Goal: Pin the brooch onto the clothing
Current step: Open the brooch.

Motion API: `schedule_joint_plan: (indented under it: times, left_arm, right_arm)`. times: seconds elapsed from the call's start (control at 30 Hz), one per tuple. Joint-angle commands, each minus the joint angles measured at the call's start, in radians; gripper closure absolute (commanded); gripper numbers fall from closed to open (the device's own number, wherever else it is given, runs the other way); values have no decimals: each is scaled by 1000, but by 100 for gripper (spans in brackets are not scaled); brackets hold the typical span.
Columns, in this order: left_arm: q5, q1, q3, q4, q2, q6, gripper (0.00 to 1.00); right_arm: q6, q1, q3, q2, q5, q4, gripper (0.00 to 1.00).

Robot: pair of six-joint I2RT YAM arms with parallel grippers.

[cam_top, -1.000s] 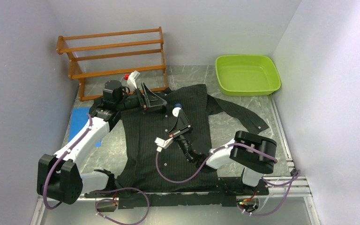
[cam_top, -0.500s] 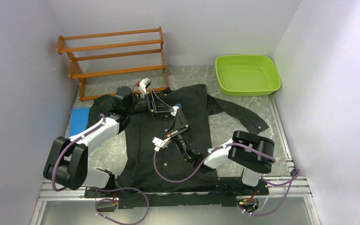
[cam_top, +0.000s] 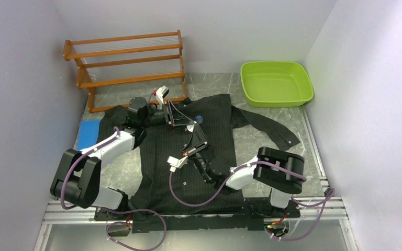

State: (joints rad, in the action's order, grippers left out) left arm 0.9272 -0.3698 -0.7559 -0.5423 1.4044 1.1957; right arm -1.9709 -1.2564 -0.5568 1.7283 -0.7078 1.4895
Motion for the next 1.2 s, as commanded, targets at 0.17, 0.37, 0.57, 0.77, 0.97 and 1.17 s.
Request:
schedule_joint_plan:
  times: [0.17, 0.37, 0.57, 0.77, 0.97, 1.17]
  left_arm:
    - [15, -3, -2, 6, -31, -31, 97]
    - [-7, -2, -10, 88, -57, -84, 97]
    - [-55, 16, -74, 317, -100, -250, 97]
    - [-246, 18, -251, 769, -214, -568, 97]
    - [-436, 21, -320, 928, -314, -750, 97]
    - [-442, 22, -302, 911, -381, -785, 97]
  right_arm:
    - [9, -9, -38, 4, -16, 222, 100]
    - [70, -8, -47, 4, -43, 222, 74]
    - [320, -9, -77, -67, -140, 78, 2]
    - [925, 1, -115, -366, -82, -640, 0]
    - [1511, 163, -178, -618, 348, -1166, 0]
    - [1946, 499, -145, -755, 965, -1190, 0]
